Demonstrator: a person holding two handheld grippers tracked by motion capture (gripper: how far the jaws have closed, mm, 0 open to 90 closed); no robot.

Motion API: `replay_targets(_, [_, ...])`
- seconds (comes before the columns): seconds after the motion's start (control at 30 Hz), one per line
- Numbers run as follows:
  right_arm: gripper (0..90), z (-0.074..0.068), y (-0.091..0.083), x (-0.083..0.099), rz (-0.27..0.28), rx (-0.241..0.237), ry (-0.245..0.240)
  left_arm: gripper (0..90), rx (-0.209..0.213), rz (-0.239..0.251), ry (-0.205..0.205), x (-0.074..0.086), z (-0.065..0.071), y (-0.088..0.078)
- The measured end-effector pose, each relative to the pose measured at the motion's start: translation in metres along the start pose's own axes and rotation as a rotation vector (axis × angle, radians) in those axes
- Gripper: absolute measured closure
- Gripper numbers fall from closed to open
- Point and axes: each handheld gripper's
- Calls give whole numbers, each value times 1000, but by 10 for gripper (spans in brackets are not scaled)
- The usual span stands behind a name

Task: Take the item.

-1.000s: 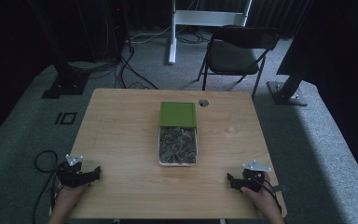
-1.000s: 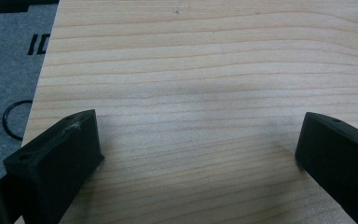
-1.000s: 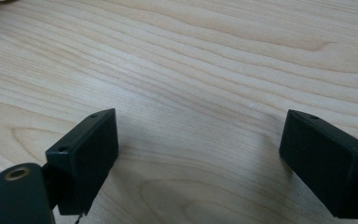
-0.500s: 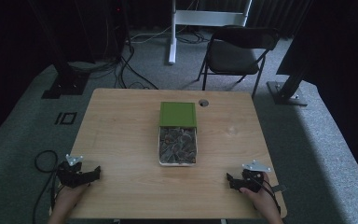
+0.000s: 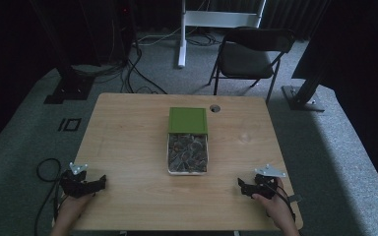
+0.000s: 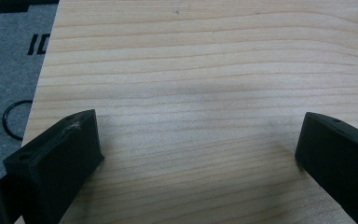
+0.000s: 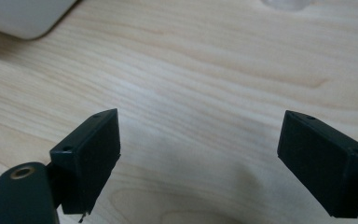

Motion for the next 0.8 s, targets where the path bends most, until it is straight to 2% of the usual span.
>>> replay_targets(0.47, [133,-5,-10,-23,50,-10,-19,5,0,0,0,0,0,0])
replay_targets(0.8, [134,-15,-15,-41,93,-41,-36,5,0,0,0,0,0,0])
Point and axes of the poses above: each handheld gripper's, and its own axes: y roughly forward along the jaws, x roughly out of its underside, z roughly to its right, and after that the axes turned 6 degrees about -x, right-handed
